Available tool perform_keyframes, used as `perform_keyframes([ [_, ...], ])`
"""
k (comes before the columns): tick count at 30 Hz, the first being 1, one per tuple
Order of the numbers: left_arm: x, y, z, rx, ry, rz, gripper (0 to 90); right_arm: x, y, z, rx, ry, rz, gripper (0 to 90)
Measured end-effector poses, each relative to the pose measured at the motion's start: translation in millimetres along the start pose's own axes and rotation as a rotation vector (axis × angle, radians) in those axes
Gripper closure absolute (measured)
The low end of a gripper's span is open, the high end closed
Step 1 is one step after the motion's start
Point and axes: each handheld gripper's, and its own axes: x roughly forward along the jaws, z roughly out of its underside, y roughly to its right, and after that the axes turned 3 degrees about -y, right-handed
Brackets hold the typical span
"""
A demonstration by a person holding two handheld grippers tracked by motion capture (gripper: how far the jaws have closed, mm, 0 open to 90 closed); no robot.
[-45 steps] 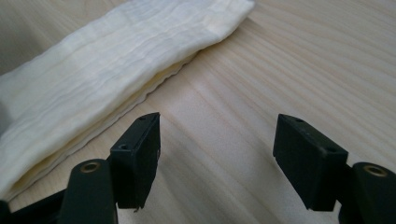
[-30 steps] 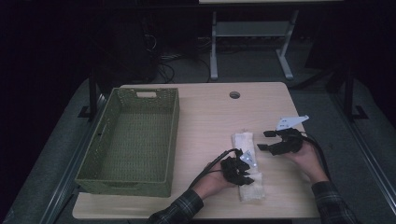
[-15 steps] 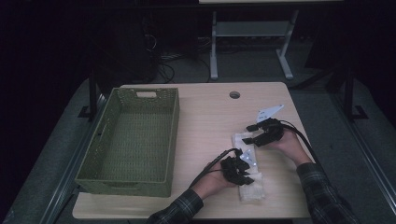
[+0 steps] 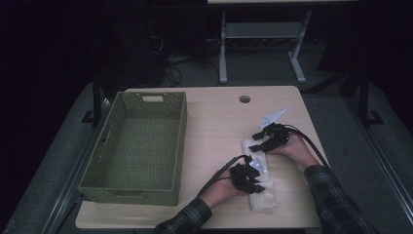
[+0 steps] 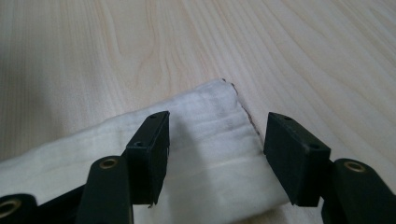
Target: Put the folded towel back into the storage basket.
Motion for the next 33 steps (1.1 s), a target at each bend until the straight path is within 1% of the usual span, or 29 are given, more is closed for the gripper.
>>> perform_keyframes([
  [5,-0.2,-1.2,0.2,-0.006,0.001,0.006,78.0,1.0,0.9,-2.9,-0.017,-0.013,0.021,41.1],
  [7,-0.3,-1.7,0.4,-0.011,0.001,0.009,78.0,2.0,3.6,-4.6,-0.015,-0.014,0.019,40.7],
  [8,-0.3,-1.5,0.5,-0.012,0.002,0.008,78.0,5.9,7.3,-5.4,-0.018,-0.036,0.007,40.3],
  [10,-0.2,-1.4,0.9,-0.012,0.005,0.008,78.0,9.3,7.3,-4.9,-0.015,-0.043,-0.002,40.4],
  [12,-0.2,-1.4,1.0,-0.014,0.007,0.009,78.0,9.6,7.2,-4.7,-0.014,-0.039,-0.004,40.8],
  [15,-0.1,-1.3,1.0,-0.014,0.006,0.008,78.0,9.4,7.4,-3.8,-0.025,-0.035,-0.007,41.5],
  [19,-0.3,-0.7,0.7,-0.009,0.004,0.003,78.0,8.5,5.2,-3.4,-0.045,-0.034,-0.017,50.1],
  [20,-0.3,-0.7,0.8,-0.01,0.005,0.004,78.0,7.6,4.5,-4.3,-0.051,-0.045,-0.032,58.5],
  [21,-0.3,-0.7,0.9,-0.012,0.005,0.004,78.0,7.6,4.5,-4.3,-0.051,-0.045,-0.032,58.5],
  [22,-0.3,-0.5,1.0,-0.01,0.006,0.003,78.1,6.9,5.6,-4.7,-0.065,-0.055,-0.057,69.7],
  [23,-0.3,-0.5,1.0,-0.01,0.006,0.003,78.1,6.9,5.6,-4.7,-0.065,-0.055,-0.057,69.7],
  [24,-0.3,-0.4,1.1,-0.008,0.007,0.002,78.1,6.8,5.5,-4.6,-0.069,-0.058,-0.073,74.3],
  [25,-0.2,-0.3,1.5,-0.009,0.011,0.001,78.2,6.8,5.3,-4.4,-0.063,-0.058,-0.081,76.7],
  [27,-0.5,-1.9,2.5,-0.021,0.017,0.009,78.7,6.9,5.1,-3.8,-0.039,-0.056,-0.094,79.6],
  [28,-0.6,-3.8,3.5,-0.035,0.028,0.023,79.1,6.7,4.7,-3.7,-0.018,-0.057,-0.095,80.2],
  [33,-1.9,-3.8,3.6,-0.036,0.031,0.032,79.7,5.9,3.6,-4.7,-0.016,-0.065,-0.087,81.1],
])
